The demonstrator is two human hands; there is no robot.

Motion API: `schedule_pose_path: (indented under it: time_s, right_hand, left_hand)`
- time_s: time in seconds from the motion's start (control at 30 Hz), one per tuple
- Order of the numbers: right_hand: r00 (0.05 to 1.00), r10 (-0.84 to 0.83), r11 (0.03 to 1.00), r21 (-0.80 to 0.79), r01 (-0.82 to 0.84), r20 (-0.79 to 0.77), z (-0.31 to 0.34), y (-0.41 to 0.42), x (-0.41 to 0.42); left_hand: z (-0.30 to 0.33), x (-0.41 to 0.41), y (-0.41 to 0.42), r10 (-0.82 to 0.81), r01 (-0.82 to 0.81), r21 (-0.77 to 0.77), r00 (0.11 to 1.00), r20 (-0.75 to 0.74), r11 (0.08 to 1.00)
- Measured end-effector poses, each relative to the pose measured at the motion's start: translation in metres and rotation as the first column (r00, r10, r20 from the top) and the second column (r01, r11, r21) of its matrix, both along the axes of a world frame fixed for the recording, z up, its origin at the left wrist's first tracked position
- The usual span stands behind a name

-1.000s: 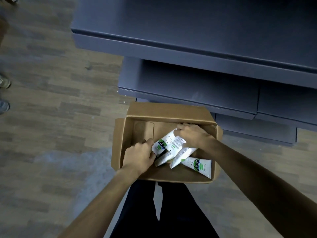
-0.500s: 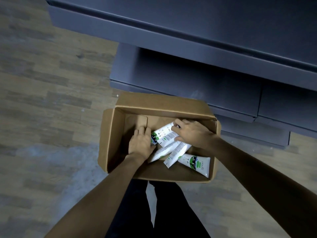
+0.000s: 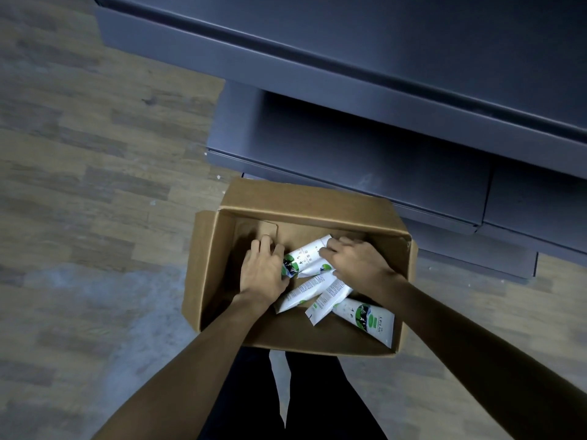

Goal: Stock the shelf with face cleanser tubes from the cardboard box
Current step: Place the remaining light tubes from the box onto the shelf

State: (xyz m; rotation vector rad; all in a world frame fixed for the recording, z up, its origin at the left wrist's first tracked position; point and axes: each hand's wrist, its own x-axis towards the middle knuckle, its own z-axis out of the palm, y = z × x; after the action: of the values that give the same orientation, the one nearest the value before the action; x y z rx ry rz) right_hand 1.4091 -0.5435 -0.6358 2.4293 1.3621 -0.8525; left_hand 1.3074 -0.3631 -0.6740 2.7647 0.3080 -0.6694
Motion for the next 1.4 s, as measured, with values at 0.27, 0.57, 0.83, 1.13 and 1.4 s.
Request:
schedule_pose_path:
  time_s: [0.27, 0.57, 0.83, 1.13, 1.4]
  right_hand:
    - [0.957, -0.288, 0.918, 0.276, 0.284, -0.028, 0.025, -0.007, -0.004]
    - [0.465, -0.571, 0.133, 0.482, 0.866, -0.677, 0.132, 0.003, -0.029]
    - [0.539, -0.467, -0.067, 0.635, 0.769, -0.701, 0.263, 0.010, -0.012]
    - [0.729, -0.384, -0.096, 0.809, 0.580, -0.567, 0.396, 0.007, 0.004]
    - [0.851, -0.321, -0.143, 0.910, 0.390, -0.415, 0.501, 0.013, 0.030]
  left_hand:
    - [0.051, 0.005, 0.018, 0.158, -0.146, -0.183, 0.986, 0.053, 0.972]
    - [0.177, 0.011, 0.035, 0.372, -0.188, -0.505, 0.881, 0.293, 0.842]
    - [0.290, 0.032, 0.037, 0.330, 0.000, -0.534, 0.786, 0.522, 0.845]
    - [0.401, 0.054, 0.043, 0.249, 0.215, -0.462, 0.613, 0.750, 0.860]
    - [0.517, 0.075, 0.051, 0.186, 0.338, -0.330, 0.395, 0.900, 0.881]
